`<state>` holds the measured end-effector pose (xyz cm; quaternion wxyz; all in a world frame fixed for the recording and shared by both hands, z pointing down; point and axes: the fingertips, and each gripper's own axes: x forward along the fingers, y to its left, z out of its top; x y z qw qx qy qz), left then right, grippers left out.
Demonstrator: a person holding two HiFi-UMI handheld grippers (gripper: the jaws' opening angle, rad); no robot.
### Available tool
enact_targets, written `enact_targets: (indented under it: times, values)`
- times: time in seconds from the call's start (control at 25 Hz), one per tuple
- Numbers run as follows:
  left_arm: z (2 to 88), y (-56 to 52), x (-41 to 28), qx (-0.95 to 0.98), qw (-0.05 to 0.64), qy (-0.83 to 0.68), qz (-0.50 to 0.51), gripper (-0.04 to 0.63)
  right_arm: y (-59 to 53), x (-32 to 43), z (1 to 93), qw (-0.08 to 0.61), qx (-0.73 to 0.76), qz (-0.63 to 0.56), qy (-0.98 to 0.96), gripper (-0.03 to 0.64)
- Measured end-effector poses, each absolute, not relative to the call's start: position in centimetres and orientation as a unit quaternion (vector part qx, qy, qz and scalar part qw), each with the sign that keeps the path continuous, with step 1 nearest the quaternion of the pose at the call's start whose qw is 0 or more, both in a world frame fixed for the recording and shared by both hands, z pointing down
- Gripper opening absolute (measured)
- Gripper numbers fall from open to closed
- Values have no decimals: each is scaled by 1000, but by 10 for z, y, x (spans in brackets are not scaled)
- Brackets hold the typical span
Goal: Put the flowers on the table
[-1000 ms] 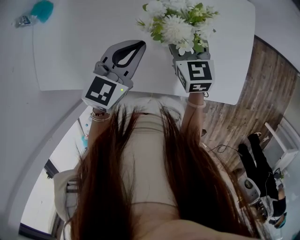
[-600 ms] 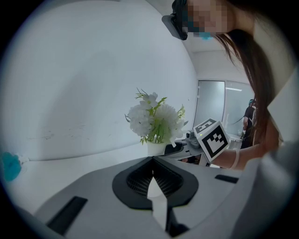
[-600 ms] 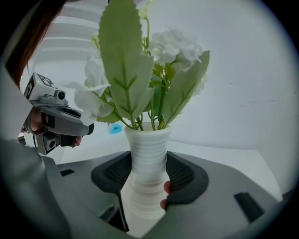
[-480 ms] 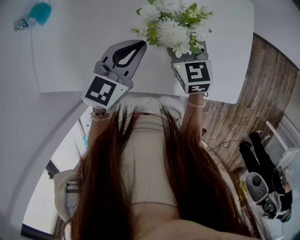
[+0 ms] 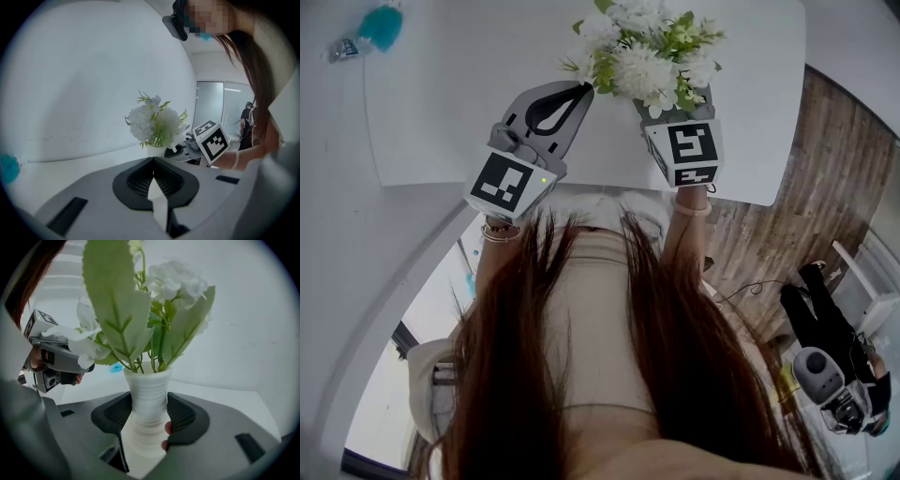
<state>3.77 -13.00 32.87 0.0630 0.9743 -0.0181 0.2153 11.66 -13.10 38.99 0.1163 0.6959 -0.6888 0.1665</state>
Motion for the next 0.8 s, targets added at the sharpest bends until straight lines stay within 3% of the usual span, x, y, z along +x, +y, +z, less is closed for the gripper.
enact_targets:
  times: [0.8]
  values:
    - [328,-118,18,976,58,-25,210,5,-117,105,397,118,698,173,-685,252]
